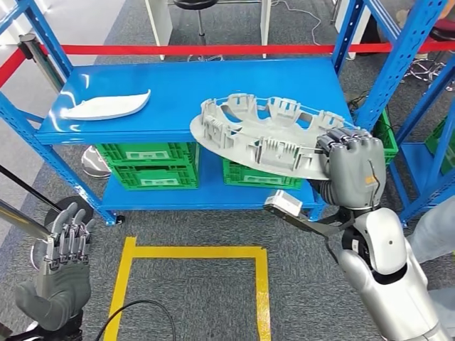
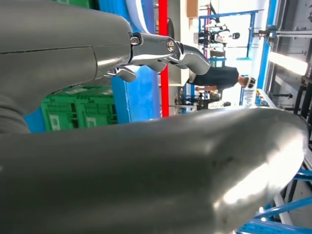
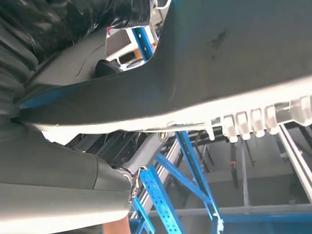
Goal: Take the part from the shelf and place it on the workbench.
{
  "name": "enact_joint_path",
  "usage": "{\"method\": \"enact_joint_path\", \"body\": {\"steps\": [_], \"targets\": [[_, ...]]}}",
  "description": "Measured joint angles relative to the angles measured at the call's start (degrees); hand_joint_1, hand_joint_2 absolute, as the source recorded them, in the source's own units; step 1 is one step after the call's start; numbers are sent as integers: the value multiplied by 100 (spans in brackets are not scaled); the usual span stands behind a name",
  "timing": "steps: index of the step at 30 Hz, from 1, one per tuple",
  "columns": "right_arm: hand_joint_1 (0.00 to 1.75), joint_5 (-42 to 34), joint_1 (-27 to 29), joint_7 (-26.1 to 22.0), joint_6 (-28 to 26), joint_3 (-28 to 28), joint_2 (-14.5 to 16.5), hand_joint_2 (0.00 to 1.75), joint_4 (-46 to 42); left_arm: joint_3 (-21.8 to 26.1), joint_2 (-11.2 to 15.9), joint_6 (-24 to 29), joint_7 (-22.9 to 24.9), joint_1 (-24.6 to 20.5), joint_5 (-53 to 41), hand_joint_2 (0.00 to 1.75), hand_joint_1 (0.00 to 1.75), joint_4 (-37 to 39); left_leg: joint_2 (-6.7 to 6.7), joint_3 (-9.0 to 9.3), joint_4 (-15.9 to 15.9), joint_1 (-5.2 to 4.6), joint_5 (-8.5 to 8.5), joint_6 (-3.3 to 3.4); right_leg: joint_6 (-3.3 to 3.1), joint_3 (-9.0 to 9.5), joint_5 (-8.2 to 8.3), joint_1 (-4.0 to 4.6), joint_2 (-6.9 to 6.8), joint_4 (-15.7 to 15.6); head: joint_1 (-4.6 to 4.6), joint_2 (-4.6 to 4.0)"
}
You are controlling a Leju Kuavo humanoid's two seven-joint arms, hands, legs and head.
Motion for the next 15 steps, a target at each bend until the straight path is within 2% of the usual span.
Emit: {"method": "enact_joint_path", "body": {"steps": [1, 2, 4, 5, 6, 7, 8, 10, 11, 12, 13, 15], "targets": [[175, -4, 9, -2, 0, -2, 0, 175, -8, -1, 9, 2, -2, -7, -1, 0, 0, -1, -7, 240, -392, -15, 12, 41, 22, -29, 43, 3, 1, -5, 3, 0], [175, -7, 14, -2, -1, -4, 0, 175, -15, -2, 16, 2, -3, -13, -1, 0, 0, -2, -12, 390, -666, -34, -7, 72, 54, -52, 91, 2, 0, -18, 3, 0], [175, -8, 21, -1, -2, -8, 0, 175, -26, -3, 26, 4, -7, -18, -2, 0, 0, -3, -14, 439, -863, -65, -6, 107, 138, -81, 196, -17, -4, -67, 2, 0], [175, -13, 25, 0, -2, -10, -3, 175, -28, -5, 28, 5, -7, -19, -2, 0, 0, -3, -4, 418, -901, -59, 48, 125, 176, -110, 213, -25, 0, -78, 1, 0], [175, -22, 32, 0, -2, -16, -10, 175, -31, -13, 30, 9, -8, -23, -3, 0, 0, -3, 7, 400, -946, -50, 109, 155, 205, -154, 163, -23, 5, -50, 6, 0], [175, -37, 39, 0, -3, -25, -17, 175, -36, -21, 33, 18, -9, -27, -5, 0, 0, -3, 19, 369, -989, -38, 175, 188, 224, -233, 21, -15, 11, 85, 14, 0], [175, -57, 51, -6, -4, -34, -24, 175, -43, -31, 36, 30, -11, -29, -7, 0, 0, -3, 31, 324, -1016, -28, 235, 217, 233, -351, -198, -10, 16, 346, 21, 0], [175, -92, 86, -21, -5, -49, -30, 175, -55, -56, 43, 59, -13, -25, -10, 0, 0, -3, 37, 195, -998, -45, 323, 260, 246, -596, -640, -1, 16, 1089, 31, 0], [175, -103, 105, -32, -5, -52, -32, 175, -57, -69, 45, 73, -13, -21, -10, 0, 0, -3, 39, 130, -979, -54, 358, 265, 250, -657, -738, -1, 16, 1365, 31, 0], [175, -108, 122, -37, -3, -54, -34, 175, -58, -81, 46, 85, -13, -19, -10, 0, 0, -3, 39, 67, -956, -60, 388, 263, 252, -625, -728, 0, 15, 1457, 31, 0], [175, -108, 133, -40, 1, -53, -34, 175, -58, -87, 48, 95, -13, -18, -10, 0, 0, -3, 37, 8, -929, -63, 413, 257, 249, -478, -626, 1, 14, 1320, 32, 0], [175, -99, 137, -43, 8, -52, -35, 175, -59, -92, 50, 102, -15, -15, -9, 0, 0, -3, 35, -97, -863, -70, 448, 230, 220, 67, -390, 7, 11, 564, 32, 0]]}}
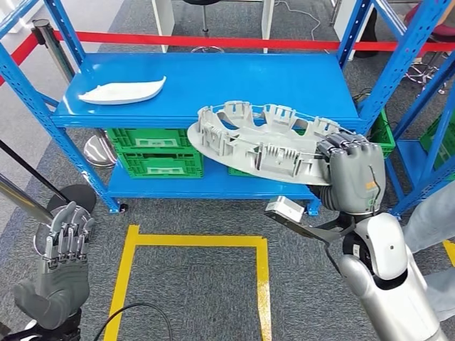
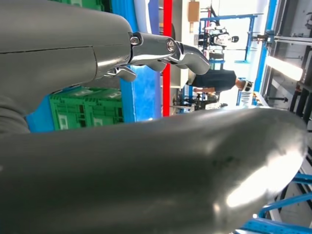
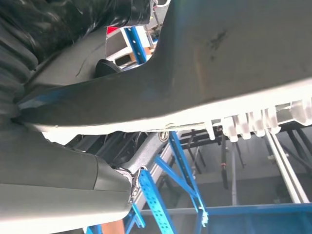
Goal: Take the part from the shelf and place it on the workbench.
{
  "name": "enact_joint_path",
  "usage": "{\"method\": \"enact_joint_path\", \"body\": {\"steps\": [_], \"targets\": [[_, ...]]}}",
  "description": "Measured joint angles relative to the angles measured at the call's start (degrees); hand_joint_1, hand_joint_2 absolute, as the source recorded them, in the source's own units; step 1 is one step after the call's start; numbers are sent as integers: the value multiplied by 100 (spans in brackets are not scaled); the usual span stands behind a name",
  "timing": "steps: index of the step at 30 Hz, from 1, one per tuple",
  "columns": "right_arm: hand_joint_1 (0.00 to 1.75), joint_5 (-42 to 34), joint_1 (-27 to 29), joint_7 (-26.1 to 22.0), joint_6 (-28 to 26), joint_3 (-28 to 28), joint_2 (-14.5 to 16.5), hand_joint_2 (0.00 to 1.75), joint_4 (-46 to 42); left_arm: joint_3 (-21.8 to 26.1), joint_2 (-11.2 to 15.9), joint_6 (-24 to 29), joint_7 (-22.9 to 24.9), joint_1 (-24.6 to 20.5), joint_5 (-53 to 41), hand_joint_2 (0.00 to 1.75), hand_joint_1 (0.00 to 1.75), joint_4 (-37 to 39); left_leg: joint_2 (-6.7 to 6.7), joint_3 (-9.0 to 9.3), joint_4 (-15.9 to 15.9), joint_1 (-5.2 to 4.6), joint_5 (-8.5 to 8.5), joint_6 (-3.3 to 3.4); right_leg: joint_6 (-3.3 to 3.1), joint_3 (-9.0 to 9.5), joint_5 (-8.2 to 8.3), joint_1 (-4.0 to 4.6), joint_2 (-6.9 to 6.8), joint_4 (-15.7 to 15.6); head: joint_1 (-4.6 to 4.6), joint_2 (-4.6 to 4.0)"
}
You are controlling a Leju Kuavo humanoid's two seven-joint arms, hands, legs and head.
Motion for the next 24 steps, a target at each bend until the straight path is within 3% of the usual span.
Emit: {"method": "enact_joint_path", "body": {"steps": [2, 4, 6, 8, 10, 11, 12, 13, 15, 17, 18, 21, 22, 24], "targets": [[175, 11, -4, -5, 2, -2, 0, 175, -13, -2, 4, 0, -7, 0, 2, 0, 0, 0, 2, -80, 67, -14, 35, -50, -35, 408, 72, 19, 2, -613, -7, 0], [175, 17, -1, -11, 2, 0, 0, 175, -27, -4, 9, 0, -13, 3, 3, 0, 0, 0, 3, -120, 97, -17, 90, -111, -73, 465, 82, 36, 4, -733, -10, 0], [175, 26, -1, -11, 3, 3, 0, 175, -30, -4, 18, -1, -16, 10, 4, 0, 0, 0, -13, -154, 140, -8, 47, -175, -160, 433, 148, 8, -12, -761, -9, 0], [175, 42, -7, -7, 3, 3, 0, 175, -31, -4, 26, -3, -21, 17, 6, 0, 0, 0, -32, -282, 487, 19, -278, -253, -248, 372, 225, -27, -33, -786, -28, 0], [175, 55, -7, 3, 3, 3, 0, 175, -31, -7, 30, -6, -25, 23, 7, 0, 0, 0, -35, -511, 1227, 74, -732, -334, -275, 274, 290, -31, -39, -778, -46, 0], [175, 57, -4, 8, 3, 3, 0, 175, -31, -8, 32, -7, -25, 26, 7, 0, 0, 0, -35, -587, 1539, 101, -868, -366, -271, 221, 323, -33, -40, -769, -46, 0], [175, 59, 0, 9, 3, 4, 0, 175, -31, -8, 36, -7, -25, 28, 7, 0, 0, 0, -34, -580, 1677, 124, -898, -391, -261, 169, 352, -40, -39, -756, -48, 0], [175, 59, 5, 9, 3, 4, 0, 175, -31, -8, 39, -7, -25, 28, 7, 0, 0, 0, -34, -467, 1584, 144, -819, -409, -246, 123, 376, -49, -35, -738, -48, 0], [175, 58, 13, 7, 3, 5, 0, 175, -33, -9, 43, -8, -25, 24, 7, 0, 0, 0, -35, 3, 853, 171, -525, -424, -211, 57, 409, -70, -29, -699, -49, 0], [175, 57, 14, 4, 3, 2, -2, 175, -42, -10, 43, -8, -26, 18, 7, 0, 0, -2, -56, 376, 186, 154, -389, -393, -144, 1, 452, -75, -26, -678, -47, 0], [175, 58, 14, -1, 4, 1, -3, 175, -45, -10, 43, -8, -27, 16, 7, 0, 0, -2, -66, 436, 46, 135, -396, -365, -98, -21, 483, -76, -25, -681, -49, 1], [175, 60, 18, -14, 12, 1, -14, 175, -47, -9, 44, -7, -29, 13, 9, 0, 0, -3, -64, 387, -16, 112, -326, -226, 33, -75, 534, -88, -16, -705, -45, 1], [175, 61, 19, -16, 16, 2, -21, 175, -47, -9, 44, -7, -30, 6, 10, 0, 0, -3, -55, 365, -41, 117, -283, -168, 53, -131, 440, -87, -12, -622, -41, 0], [175, 63, 23, -20, 24, 4, -38, 175, -47, -10, 43, -7, -30, -6, 14, 0, 0, -3, -38, 296, -69, 120, -204, -76, 54, -369, 42, -74, -7, -93, -31, 0]]}}
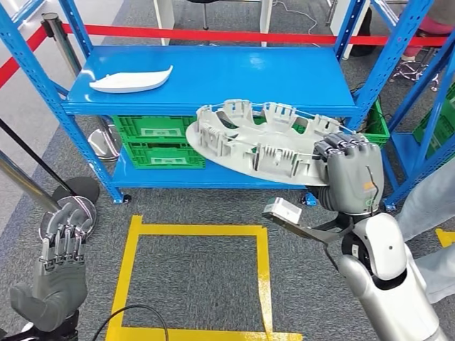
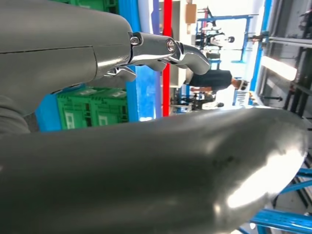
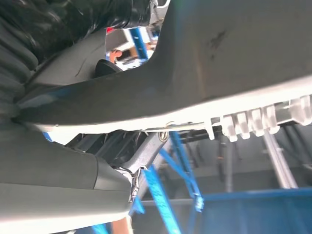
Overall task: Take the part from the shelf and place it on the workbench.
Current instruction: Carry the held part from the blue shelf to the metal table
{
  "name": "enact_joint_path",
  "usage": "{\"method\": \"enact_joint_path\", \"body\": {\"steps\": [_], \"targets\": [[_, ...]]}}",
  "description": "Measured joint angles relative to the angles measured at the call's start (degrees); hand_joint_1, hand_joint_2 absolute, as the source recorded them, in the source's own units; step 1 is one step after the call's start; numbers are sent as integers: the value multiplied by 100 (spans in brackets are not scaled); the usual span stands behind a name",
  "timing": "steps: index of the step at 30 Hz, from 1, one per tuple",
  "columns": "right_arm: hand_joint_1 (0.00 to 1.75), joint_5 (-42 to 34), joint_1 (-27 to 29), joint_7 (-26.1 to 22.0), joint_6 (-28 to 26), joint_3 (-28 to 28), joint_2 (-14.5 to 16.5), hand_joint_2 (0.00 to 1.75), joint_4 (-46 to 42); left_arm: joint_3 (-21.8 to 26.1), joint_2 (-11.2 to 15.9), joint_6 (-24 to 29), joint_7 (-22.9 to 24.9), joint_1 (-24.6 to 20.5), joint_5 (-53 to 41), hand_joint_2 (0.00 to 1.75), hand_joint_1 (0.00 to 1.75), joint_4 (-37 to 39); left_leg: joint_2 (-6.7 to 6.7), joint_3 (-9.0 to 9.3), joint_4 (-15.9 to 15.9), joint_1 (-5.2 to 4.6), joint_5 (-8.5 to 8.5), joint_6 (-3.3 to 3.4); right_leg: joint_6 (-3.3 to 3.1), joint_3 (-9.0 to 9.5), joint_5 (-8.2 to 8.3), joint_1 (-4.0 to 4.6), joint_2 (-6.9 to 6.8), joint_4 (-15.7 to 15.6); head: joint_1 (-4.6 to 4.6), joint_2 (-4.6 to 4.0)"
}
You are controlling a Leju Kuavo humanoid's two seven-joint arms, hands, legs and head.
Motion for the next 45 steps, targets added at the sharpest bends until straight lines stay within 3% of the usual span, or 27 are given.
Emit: {"method": "enact_joint_path", "body": {"steps": [2, 3, 4, 6, 8, 9, 12, 14, 17, 18, 19, 20, 23, 24, 27, 28, 30, 32, 33, 35, 38, 42, 45], "targets": [[175, 3, 7, -4, 7, 4, -3, 175, 1, -3, -1, 0, 1, -1, 2, 0, 0, 2, 1, -93, 20, -32, 57, 42, -11, -247, -373, 23, 2, 732, 5, 0], [175, 4, 14, -4, 13, 5, -4, 175, 1, -3, -1, 0, 1, 1, 2, 0, 0, 3, 1, -134, 32, -51, 82, 52, -21, -274, -426, 34, 2, 914, 6, 0], [175, 5, 18, -5, 20, 6, -5, 175, 2, -3, -1, 0, 1, 3, 3, 0, 0, 4, -1, -171, 45, -69, 103, 58, -39, -192, -375, 45, 2, 878, 5, 0], [175, 15, 13, -8, 34, 12, -6, 175, 2, 7, -24, -9, 3, 10, 5, 0, 0, 4, -7, -224, 84, -95, 129, 55, -103, 256, -97, 76, 1, 220, 5, 0], [175, 37, -30, -19, 44, 37, -5, 175, 9, 42, -87, -37, 19, 27, 5, 0, 0, 0, -9, -292, 147, -124, 149, 25, -160, 661, 52, 109, 0, -426, 2, 1], [175, 50, -55, -28, 49, 56, -4, 175, 16, 67, -124, -56, 33, 38, 4, 0, 0, -3, -6, -328, 175, -132, 166, -1, -179, 729, 54, 121, 2, -554, 1, 1], [175, 83, -102, -45, 72, 118, -1, 175, 50, 133, -199, -93, 60, 72, 2, 0, 0, -18, -10, -400, 223, -135, 193, -93, -244, 689, 104, 110, -5, -579, 0, 0], [175, 90, -134, -48, 82, 155, 7, 175, 79, 182, -218, -99, 61, 88, 2, 0, 0, -29, -23, -500, 473, -125, -34, -164, -310, 647, 170, 79, -29, -600, -19, 0], [175, 95, -206, -52, 88, 209, 28, 175, 132, 278, -237, -152, 62, 105, 4, 0, 0, -34, -26, -833, 1488, -64, -667, -264, -355, 529, 258, 75, -45, -592, -32, 0], [175, 95, -227, -45, 86, 227, 34, 175, 151, 312, -251, -200, 62, 110, 4, 0, 0, -34, -25, -874, 1710, -49, -761, -280, -353, 487, 287, 75, -46, -588, -32, 0], [175, 92, -240, -33, 83, 243, 37, 175, 166, 342, -270, -259, 63, 114, -3, 0, 0, -34, -25, -821, 1732, -39, -750, -286, -346, 450, 314, 76, -46, -583, -32, 0], [175, 87, -245, -15, 78, 258, 37, 175, 175, 370, -293, -319, 69, 117, -23, 0, 0, -34, -25, -658, 1523, -33, -637, -280, -336, 420, 339, 76, -43, -580, -33, 0], [175, 15, -169, 44, 42, 234, 7, 175, 134, 381, -319, -324, 55, 110, -140, 0, 0, -35, -34, 46, 356, -50, -236, -192, -276, 362, 406, 84, -41, -573, -31, 0], [175, -28, -105, 51, 20, 187, -26, 175, 95, 350, -303, -256, 28, 105, -168, 0, 0, -35, -39, 151, 149, -64, -194, -161, -245, 341, 430, 87, -47, -569, -28, 0], [175, -148, 166, -7, -36, -21, -148, 175, -77, 193, -231, 15, -48, 91, -186, 0, 0, -31, -40, 117, 72, -79, -134, -73, -136, 288, 488, 79, -60, -567, -27, 0], [175, -173, 254, -41, -39, -94, -180, 175, -130, 143, -206, 97, -57, 81, -185, 0, 0, -30, -33, 100, 47, -69, -91, -33, -107, 249, 434, 75, -48, -525, -25, 0], [175, -195, 373, -94, -36, -219, -233, 175, -201, 62, -166, 218, -64, 54, -181, 0, 0, -30, -9, 39, 3, -49, 0, 43, -71, 63, 103, 70, -14, -130, -9, 0], [175, -199, 435, -110, -28, -288, -259, 175, -231, -3, -135, 277, -65, 41, -179, 0, 0, -30, 9, -64, 16, -60, 67, 76, -47, -200, -333, 71, 1, 606, 4, 0], [175, -199, 456, -110, -25, -304, -265, 175, -237, -27, -123, 289, -65, 40, -178, 0, 0, -30, 17, -115, 26, -65, 97, 78, -37, -282, -460, 71, 2, 896, 5, 0], [175, -199, 478, -110, -21, -320, -270, 175, -240, -49, -109, 305, -65, 40, -176, 0, 0, -30, 24, -177, 40, -70, 134, 76, -27, -329, -542, 70, 1, 1143, 5, 0], [175, -198, 486, -110, -20, -327, -270, 175, -240, -51, -105, 309, -65, 40, -175, 0, 0, -30, 25, -194, 46, -70, 144, 73, -26, -288, -512, 70, 1, 1113, 5, 0], [175, -173, 527, -100, -18, -351, -283, 175, -308, -72, -64, 354, -65, 35, -166, 0, 0, -32, 12, -394, 228, -90, 221, -39, -83, 710, -5, 73, 17, -438, -2, 0], [175, -163, 549, -86, -18, -366, -284, 175, -338, -78, -38, 375, -65, 39, -167, 0, 0, -32, 0, -460, 286, -89, 233, -138, -206, 719, 61, 71, 10, -529, -2, 0]]}}
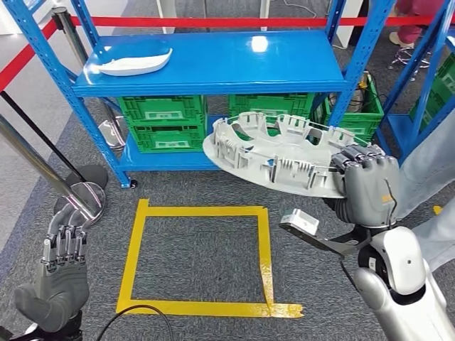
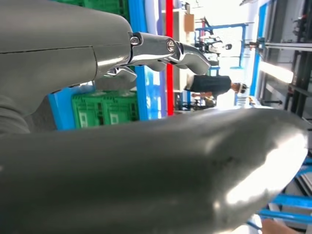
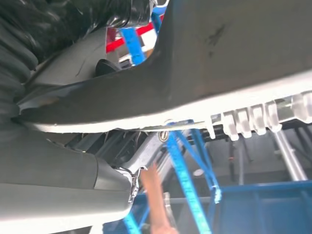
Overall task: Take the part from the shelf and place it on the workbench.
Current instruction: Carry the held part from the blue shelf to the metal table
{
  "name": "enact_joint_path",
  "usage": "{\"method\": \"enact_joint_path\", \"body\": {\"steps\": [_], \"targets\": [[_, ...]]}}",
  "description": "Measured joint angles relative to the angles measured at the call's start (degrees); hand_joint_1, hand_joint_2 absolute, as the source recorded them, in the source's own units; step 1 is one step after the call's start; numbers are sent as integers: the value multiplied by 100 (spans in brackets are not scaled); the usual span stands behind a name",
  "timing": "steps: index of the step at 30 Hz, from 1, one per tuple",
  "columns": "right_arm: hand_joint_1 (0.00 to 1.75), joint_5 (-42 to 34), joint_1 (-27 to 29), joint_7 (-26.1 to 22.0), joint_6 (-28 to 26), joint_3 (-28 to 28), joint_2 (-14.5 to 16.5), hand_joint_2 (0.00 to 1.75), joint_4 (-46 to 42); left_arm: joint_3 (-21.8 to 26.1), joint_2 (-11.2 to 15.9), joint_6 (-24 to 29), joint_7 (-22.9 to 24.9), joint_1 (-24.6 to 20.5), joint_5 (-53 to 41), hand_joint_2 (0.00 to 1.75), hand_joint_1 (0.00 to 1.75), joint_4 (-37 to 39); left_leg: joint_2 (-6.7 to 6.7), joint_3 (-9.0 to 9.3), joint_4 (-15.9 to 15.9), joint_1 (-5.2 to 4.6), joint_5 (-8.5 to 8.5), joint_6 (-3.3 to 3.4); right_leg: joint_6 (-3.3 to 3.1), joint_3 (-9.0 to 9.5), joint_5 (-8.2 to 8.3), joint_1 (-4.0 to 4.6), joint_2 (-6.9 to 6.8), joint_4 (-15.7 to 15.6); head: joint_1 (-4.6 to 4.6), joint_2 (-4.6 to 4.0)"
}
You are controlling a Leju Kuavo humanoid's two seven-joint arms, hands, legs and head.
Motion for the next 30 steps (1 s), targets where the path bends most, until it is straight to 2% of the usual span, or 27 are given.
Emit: {"method": "enact_joint_path", "body": {"steps": [1, 3, 4, 5, 6, 7, 8, 10, 11, 12, 14, 15, 16, 18, 20, 21, 22, 23, 25, 26, 27, 30], "targets": [[175, 1, 3, 4, 0, -4, 0, 175, -5, -1, 8, 7, 0, 0, -1, 0, 0, 0, -5, -48, 113, 7, -114, -33, -49, -28, 35, -10, -8, -6, -8, 0], [175, 2, 7, 11, -1, -13, 0, 175, -20, -2, 21, 21, 0, 1, -2, 0, 0, 0, -11, -251, 684, 31, -552, -98, -115, -110, 107, -14, -20, -12, -24, 0], [175, -2, 14, 11, -2, -16, 0, 175, -25, -2, 25, 25, 0, 1, -5, 0, 0, 0, -12, -369, 1070, 42, -788, -121, -130, -160, 143, -8, -20, -10, -29, 0], [175, -10, 29, 9, -4, -18, -1, 175, -27, -3, 30, 27, 0, 2, -9, 0, 0, 0, -12, -447, 1383, 51, -948, -130, -134, -209, 177, 0, -20, -8, -29, 0], [175, -24, 55, 6, -7, -23, -1, 175, -28, -4, 34, 27, 0, 3, -14, 0, 0, 0, -12, -436, 1520, 53, -1003, -126, -136, -254, 212, 10, -19, -6, -29, 0], [175, -40, 88, 2, -11, -34, -3, 175, -34, -7, 39, 28, 0, 4, -20, 0, 0, 0, -12, -318, 1429, 51, -950, -108, -134, -294, 243, 21, -18, -5, -31, 0], [175, -55, 127, -3, -15, -48, -8, 175, -47, -12, 43, 29, 0, 4, -28, 0, 0, 0, -13, -101, 1127, 44, -818, -73, -131, -327, 274, 34, -16, -5, -31, 0], [175, -76, 221, -16, -41, -88, -22, 175, -101, -37, 53, 38, -3, -3, -56, 0, 0, 0, -13, 421, 291, 9, -561, 39, -111, -372, 328, 52, -18, -5, -26, 0], [175, -84, 274, -25, -68, -116, -36, 175, -133, -59, 58, 46, -10, -6, -72, 0, 0, -1, -11, 582, 5, -14, -491, 87, -88, -390, 353, 51, -23, -5, -24, 0], [175, -89, 326, -32, -101, -149, -50, 175, -163, -85, 64, 55, -19, -7, -89, 0, 0, -1, -9, 653, -142, -40, -465, 122, -55, -406, 378, 42, -32, -5, -22, 0], [175, -93, 412, -43, -150, -218, -80, 175, -213, -136, 70, 69, -34, 0, -114, 0, 0, 1, -6, 628, -196, -64, -403, 157, 24, -424, 433, 30, -45, -22, -22, 0], [175, -93, 452, -47, -159, -249, -96, 175, -234, -162, 73, 76, -37, -2, -122, 0, 0, 2, 4, 621, -238, -57, -354, 172, 56, -452, 423, 29, -41, -16, -20, 0], [175, -95, 490, -54, -162, -279, -114, 175, -255, -186, 75, 84, -39, -6, -127, 0, 0, 2, 13, 610, -287, -41, -298, 195, 82, -498, 346, 33, -29, 48, -10, 0], [175, -98, 553, -79, -170, -334, -146, 175, -282, -239, 81, 114, -44, -15, -134, 0, 0, 3, 33, 553, -345, -13, -198, 226, 120, -711, -27, 36, -6, 522, 15, 0], [175, -114, 610, -125, -174, -363, -157, 175, -300, -297, 92, 176, -50, -13, -135, 0, 0, 4, 38, 442, -322, -14, -136, 242, 155, -952, -424, 36, -3, 1248, 32, 0], [175, -127, 642, -148, -173, -370, -157, 175, -307, -327, 100, 211, -52, -10, -133, 0, 0, 5, 41, 388, -299, -14, -114, 237, 168, -986, -500, 35, -4, 1454, 33, 0], [175, -142, 671, -163, -172, -377, -157, 175, -310, -352, 108, 234, -55, -9, -131, 0, 0, 6, 42, 340, -272, -12, -98, 232, 178, -913, -473, 32, -4, 1445, 34, 0], [175, -155, 692, -173, -170, -385, -157, 175, -311, -372, 114, 249, -57, -8, -129, 0, 0, 7, 41, 299, -240, -7, -87, 224, 185, -724, -357, 27, -6, 1207, 34, 0], [175, -207, 708, -192, -167, -396, -157, 175, -320, -396, 124, 266, -76, -7, -128, 0, 0, 6, 40, 226, -151, -9, -86, 188, 194, -227, -135, 17, -9, 424, 35, 0], [175, -260, 710, -208, -165, -402, -158, 175, -333, -403, 133, 276, -95, -7, -130, 0, 0, 5, 39, 192, -103, -19, -86, 164, 170, -52, -79, 15, -3, 142, 35, 0], [175, -334, 716, -234, -164, -410, -159, 175, -349, -412, 144, 287, -121, -6, -133, 0, 0, 5, 39, 165, -65, -32, -80, 137, 139, 33, -69, 17, 3, -3, 32, 0], [175, -589, 755, -342, -162, -437, -162, 175, -386, -460, 184, 325, -195, -3, -139, 0, 0, 4, 38, 128, -18, -35, -63, 66, 15, 24, -23, 18, 30, 5, 30, 0]]}}
